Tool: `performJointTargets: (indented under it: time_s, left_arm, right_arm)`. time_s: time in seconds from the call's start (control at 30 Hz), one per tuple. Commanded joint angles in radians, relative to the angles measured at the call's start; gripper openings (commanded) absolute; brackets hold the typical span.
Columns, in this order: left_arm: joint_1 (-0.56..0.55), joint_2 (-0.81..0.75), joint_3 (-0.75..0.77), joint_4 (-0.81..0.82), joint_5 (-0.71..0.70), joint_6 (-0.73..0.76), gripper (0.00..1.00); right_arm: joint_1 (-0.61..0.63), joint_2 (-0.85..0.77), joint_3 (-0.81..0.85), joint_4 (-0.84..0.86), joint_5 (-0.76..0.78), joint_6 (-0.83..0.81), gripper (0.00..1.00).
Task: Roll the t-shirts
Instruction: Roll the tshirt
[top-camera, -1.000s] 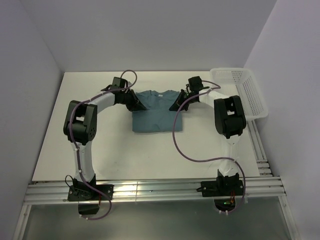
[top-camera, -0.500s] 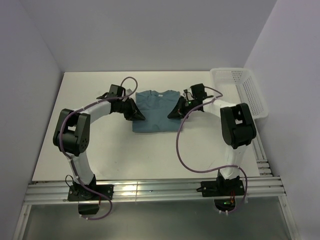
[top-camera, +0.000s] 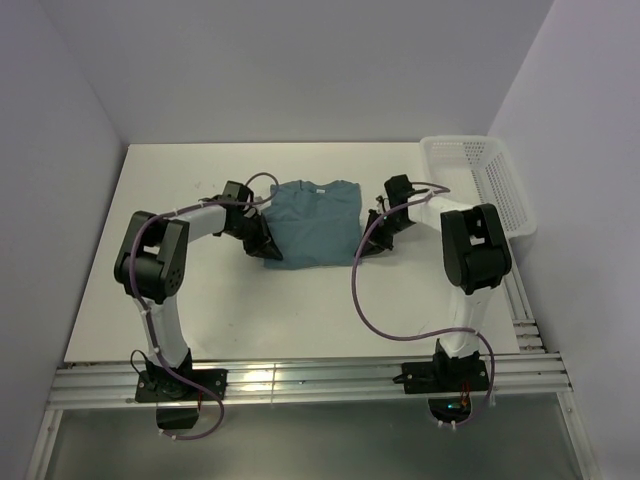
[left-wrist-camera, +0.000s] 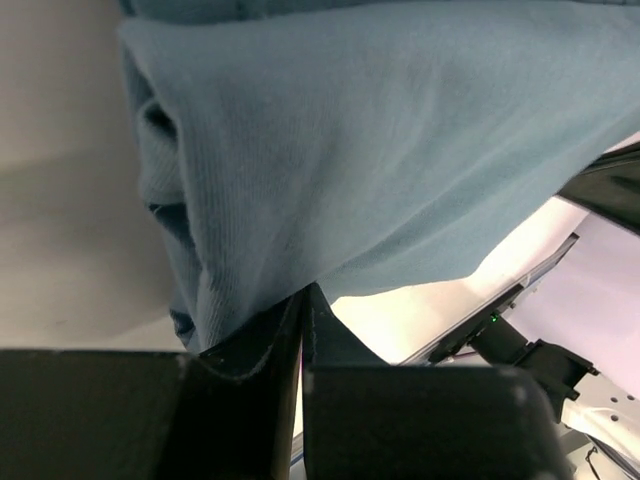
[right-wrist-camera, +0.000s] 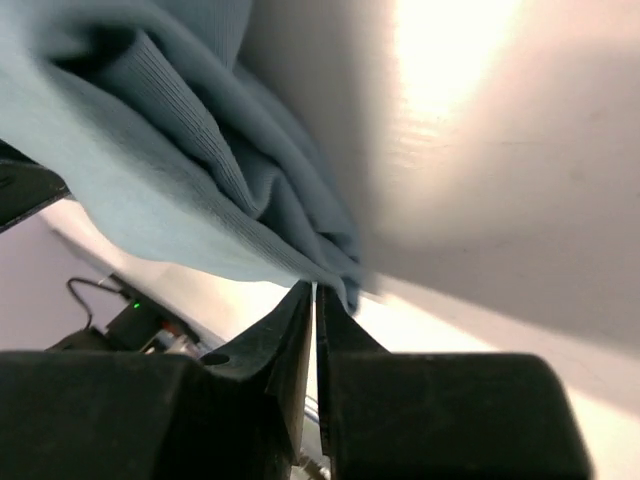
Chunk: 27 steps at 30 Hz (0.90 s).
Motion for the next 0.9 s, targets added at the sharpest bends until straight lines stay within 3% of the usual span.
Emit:
performJointTargets:
  time_s: [0.0,0.03,0.17,0.2,0.37,0.4,0.47,0.7,0.87]
  left_arm:
    - [0.033,-0.026,0.020,-0.084,-0.102,0.065,0.11]
    - [0.037,-0.043,0.034,-0.097,-0.108,0.078,0.12]
    - [0.035,-0.112,0.101,-0.176,-0.102,0.091,0.26]
    - [0.035,-0.127,0.109,-0.189,-0.102,0.092,0.37]
    - [0.035,-0.216,0.101,-0.242,-0.105,0.126,0.61]
    - [0.035,-0.238,0.098,-0.252,-0.120,0.134,0.72]
    - [0.035,-0.267,0.071,-0.249,-0.127,0.158,0.79]
    - [0.037,-0.409,-0.107,-0.140,-0.177,0.235,0.82]
    - [0.032,-0.470,-0.227,-0.082,-0.319,0.304,0.80]
  right_arm:
    - [-0.015,-0.030,0.086,-0.090,0.113,-0.068,0.13]
    - [-0.017,-0.042,0.084,-0.092,0.112,-0.076,0.15]
    - [-0.018,-0.125,0.054,-0.086,0.106,-0.088,0.49]
    - [-0.017,-0.158,0.045,-0.078,0.101,-0.092,0.52]
    - [0.012,-0.270,-0.044,-0.004,0.090,-0.159,0.60]
    - [0.026,-0.283,-0.054,0.003,0.098,-0.183,0.60]
    - [0.078,-0.313,-0.058,0.014,0.125,-0.206,0.61]
    - [0.259,-0.294,-0.049,-0.010,0.390,-0.280,0.61]
    - [0.318,-0.232,-0.032,-0.030,0.538,-0.277,0.60]
